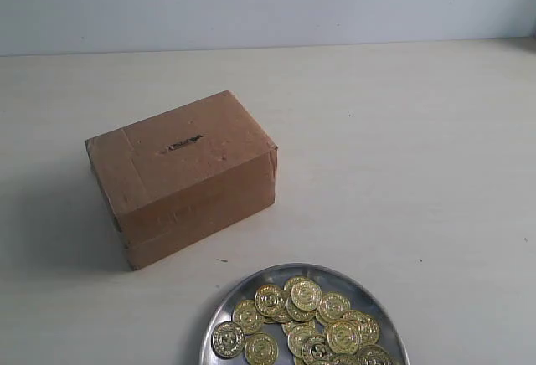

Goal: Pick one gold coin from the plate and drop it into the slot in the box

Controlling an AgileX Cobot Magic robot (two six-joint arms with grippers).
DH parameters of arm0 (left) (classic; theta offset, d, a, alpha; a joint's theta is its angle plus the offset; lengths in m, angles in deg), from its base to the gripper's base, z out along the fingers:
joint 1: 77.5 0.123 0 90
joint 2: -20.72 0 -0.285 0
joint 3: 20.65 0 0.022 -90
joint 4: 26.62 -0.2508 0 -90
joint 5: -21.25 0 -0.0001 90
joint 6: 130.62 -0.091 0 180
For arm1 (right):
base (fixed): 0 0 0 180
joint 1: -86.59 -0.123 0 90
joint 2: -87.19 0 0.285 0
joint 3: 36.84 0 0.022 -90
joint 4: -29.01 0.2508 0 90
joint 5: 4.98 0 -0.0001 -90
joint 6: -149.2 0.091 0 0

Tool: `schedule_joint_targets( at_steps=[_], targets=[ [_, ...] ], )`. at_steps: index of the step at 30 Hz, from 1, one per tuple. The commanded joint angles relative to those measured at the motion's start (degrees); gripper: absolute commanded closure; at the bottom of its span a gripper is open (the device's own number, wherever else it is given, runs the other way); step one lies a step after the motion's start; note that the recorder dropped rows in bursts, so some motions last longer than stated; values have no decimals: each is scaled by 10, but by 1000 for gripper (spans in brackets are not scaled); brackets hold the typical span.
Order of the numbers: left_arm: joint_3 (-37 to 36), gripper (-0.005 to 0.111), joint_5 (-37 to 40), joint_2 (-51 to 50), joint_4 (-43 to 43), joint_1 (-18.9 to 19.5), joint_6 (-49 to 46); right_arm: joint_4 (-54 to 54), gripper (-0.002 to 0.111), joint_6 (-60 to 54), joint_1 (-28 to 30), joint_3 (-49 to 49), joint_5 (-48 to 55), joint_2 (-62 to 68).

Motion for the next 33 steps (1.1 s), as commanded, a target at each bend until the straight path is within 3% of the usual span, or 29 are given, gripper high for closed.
schedule_joint_targets(
  at_steps=[1,33],
  targets=[
    [-1,107,-4,2,-1,-3,-1,-1,108,0,2,2,-8,-3],
    [-1,107,-4,2,-1,-1,-1,-1,108,0,2,2,-16,-3]
  ],
)
